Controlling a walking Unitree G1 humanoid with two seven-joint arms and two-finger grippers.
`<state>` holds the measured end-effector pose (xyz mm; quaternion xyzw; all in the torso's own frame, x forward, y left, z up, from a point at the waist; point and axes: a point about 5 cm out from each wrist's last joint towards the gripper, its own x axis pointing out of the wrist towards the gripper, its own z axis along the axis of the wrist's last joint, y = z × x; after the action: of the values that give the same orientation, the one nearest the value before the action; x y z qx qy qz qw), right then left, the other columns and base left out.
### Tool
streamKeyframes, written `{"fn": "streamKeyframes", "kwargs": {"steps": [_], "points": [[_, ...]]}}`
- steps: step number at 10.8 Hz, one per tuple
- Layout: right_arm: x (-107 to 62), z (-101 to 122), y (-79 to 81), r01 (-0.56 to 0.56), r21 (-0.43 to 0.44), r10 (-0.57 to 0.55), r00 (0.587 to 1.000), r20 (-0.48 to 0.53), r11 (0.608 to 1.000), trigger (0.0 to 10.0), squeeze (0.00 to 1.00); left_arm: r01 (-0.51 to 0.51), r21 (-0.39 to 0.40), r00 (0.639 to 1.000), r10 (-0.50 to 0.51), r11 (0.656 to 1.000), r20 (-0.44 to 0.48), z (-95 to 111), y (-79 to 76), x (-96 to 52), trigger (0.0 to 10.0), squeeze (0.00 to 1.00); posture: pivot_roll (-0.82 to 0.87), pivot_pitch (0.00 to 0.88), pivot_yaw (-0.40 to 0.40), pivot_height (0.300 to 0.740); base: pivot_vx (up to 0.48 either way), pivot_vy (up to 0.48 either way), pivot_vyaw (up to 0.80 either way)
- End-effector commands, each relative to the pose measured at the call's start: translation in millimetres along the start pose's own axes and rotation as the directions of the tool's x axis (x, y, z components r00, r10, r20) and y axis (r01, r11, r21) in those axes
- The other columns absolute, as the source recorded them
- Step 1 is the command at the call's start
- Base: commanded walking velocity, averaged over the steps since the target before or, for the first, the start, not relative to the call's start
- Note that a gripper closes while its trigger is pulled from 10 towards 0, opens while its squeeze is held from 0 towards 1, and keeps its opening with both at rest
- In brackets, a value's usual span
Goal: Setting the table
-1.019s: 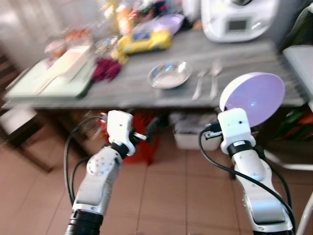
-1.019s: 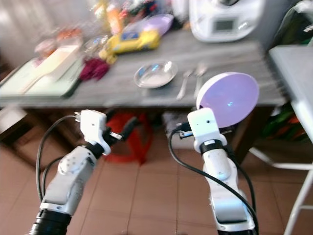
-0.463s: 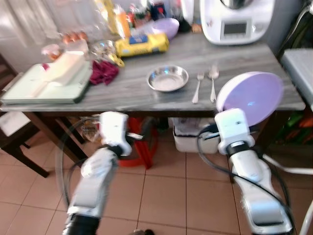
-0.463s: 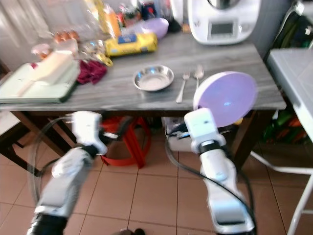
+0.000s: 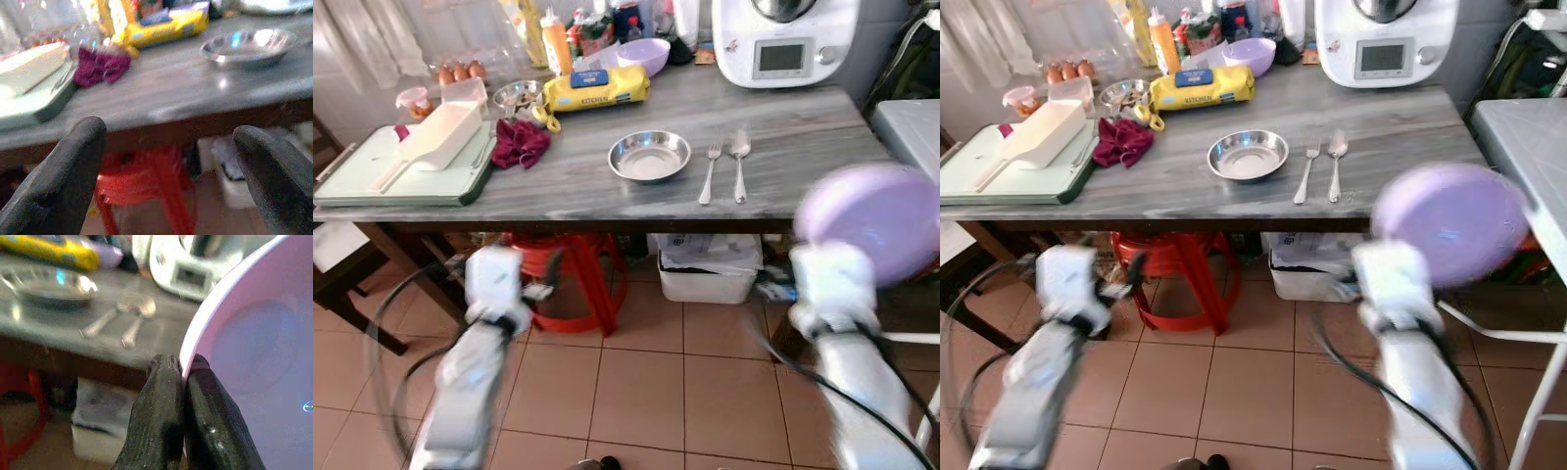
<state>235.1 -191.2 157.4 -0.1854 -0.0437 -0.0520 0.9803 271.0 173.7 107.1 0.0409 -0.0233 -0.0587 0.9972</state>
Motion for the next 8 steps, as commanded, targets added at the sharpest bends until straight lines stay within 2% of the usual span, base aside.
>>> {"fn": "streamKeyframes", "kwargs": {"steps": [1,4,5,6,7,8], "points": [[-5.1,7,-1.2,0.004,0.011,-0.004,0.999,0.032,1.0,10.0,0.0,-0.016,0.027,1.0,0.016,1.0,0.013,2,6.5,-2.2,10.0,0.0,-0.14,0.109,0.138,0.74,0.0,0.0,0.0],[-6.1,18,3.6,-0.024,0.062,0.018,0.996,0.089,0.998,10.0,0.0,-0.019,0.013,1.0,0.019,1.0,0.022,7,5.7,5.0,10.0,0.0,-0.14,0.104,0.139,0.74,0.0,0.0,0.0],[-5.3,20,5.8,-0.032,0.164,0.019,0.996,0.083,0.986,10.0,0.0,-0.009,0.006,1.0,0.009,1.0,0.026,7,3.2,5.7,10.0,0.0,-0.14,0.101,0.138,0.74,0.0,0.0,0.0],[-5.0,20,8.1,-0.033,0.311,0.015,0.998,0.059,0.95,10.0,0.0,-0.002,-0.01,1.0,0.003,1.0,0.031,9,1.2,6.4,10.0,0.0,-0.14,0.1,0.138,0.74,0.0,0.0,0.0],[-5.4,18,10.2,-0.027,0.391,0.013,0.999,0.038,0.92,10.0,0.0,-0.001,-0.015,0.999,0.001,1.0,0.033,10,-0.1,7.0,10.0,0.0,-0.14,0.1,0.139,0.74,0.0,0.0,0.0],[-5.4,17,10.2,-0.03,0.38,0.018,0.999,0.035,0.925,10.0,0.0,-0.003,-0.019,0.999,0.003,1.0,0.034,11,-0.8,7.5,10.0,0.0,-0.14,0.099,0.141,0.74,0.0,0.0,0.0]]}}
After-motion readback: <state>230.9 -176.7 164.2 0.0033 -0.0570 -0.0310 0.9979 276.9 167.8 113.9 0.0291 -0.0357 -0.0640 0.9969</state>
